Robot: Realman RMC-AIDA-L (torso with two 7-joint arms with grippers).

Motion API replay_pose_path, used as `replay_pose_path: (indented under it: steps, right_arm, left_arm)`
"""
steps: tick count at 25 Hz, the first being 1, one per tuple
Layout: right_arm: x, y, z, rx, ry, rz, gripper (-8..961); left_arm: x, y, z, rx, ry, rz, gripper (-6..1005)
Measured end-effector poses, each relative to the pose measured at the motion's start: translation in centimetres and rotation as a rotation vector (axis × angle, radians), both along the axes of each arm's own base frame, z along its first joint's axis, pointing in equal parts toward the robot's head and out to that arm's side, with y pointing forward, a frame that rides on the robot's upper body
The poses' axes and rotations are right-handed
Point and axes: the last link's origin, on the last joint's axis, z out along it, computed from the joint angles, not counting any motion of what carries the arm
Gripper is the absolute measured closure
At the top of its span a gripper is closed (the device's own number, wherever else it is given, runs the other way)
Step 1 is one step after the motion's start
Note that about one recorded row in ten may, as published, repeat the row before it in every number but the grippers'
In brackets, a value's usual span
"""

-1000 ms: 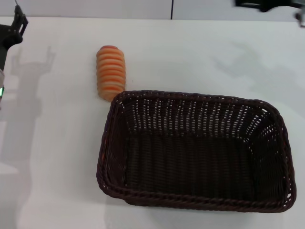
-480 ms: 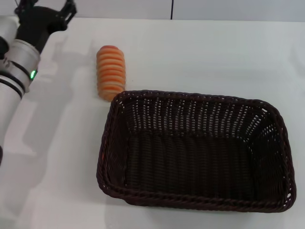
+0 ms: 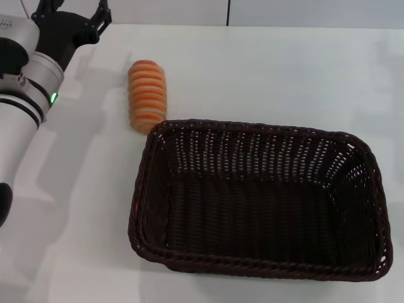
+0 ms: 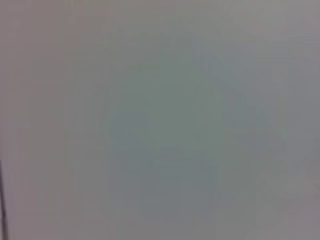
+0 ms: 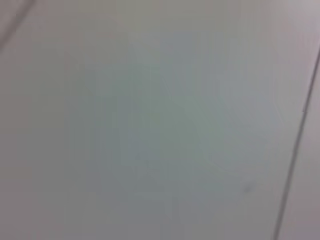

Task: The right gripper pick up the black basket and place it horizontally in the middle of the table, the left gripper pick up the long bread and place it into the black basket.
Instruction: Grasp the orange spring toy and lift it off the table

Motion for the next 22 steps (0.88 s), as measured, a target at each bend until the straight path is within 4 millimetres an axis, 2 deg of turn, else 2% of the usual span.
replay_pose_path:
  steps: [1,4,5,6,8,11,14,15,16,20,22]
  right_arm:
    - [0.2,-0.2,-0.6,-0.020,0.022,0.018,142]
    - [3.1,-1.6,-2.3,-0.095,0.204,0.052,142]
    - [5.6,-3.1,-3.1,-0.109,0.337,0.065,142]
    - [5.6,-3.1,-3.1,-0.109,0.337,0.065,142]
    - [8.0,-5.1,-3.9,-0.124,0.483,0.089,143]
    - [10.5,-7.8,-4.4,-0.121,0.628,0.099,143]
    - [12.7,-10.7,-4.0,-0.047,0.689,0.052,143]
    - [14.3,-12.3,-3.7,0.004,0.735,-0.004,143]
    - [14.3,-12.3,-3.7,0.004,0.735,-0.004,143]
    - [17.5,-15.8,-3.9,0.082,0.766,-0.125,143]
    - [17.8,-16.3,-4.0,0.090,0.760,-0.138,143]
  left_arm:
    - [0.0,0.0,0.0,0.000,0.000,0.000,200]
    - [-0.4,0.0,0.3,0.009,-0.002,0.015,201]
    - [-0.5,0.0,0.3,0.010,-0.002,0.016,201]
    - [-0.5,0.0,0.4,0.011,-0.002,0.017,201]
    - [-0.5,0.1,0.5,0.012,-0.004,0.017,202]
    - [-0.3,0.4,0.8,0.015,-0.009,0.013,202]
    - [0.2,0.8,0.6,0.002,-0.008,0.012,203]
    - [0.3,1.0,0.4,-0.015,-0.005,0.019,203]
    - [0.4,1.2,0.2,-0.035,-0.001,0.029,203]
    - [1.8,1.9,-0.9,-0.146,0.027,0.068,204]
    - [2.6,1.9,-1.5,-0.207,0.054,0.089,205]
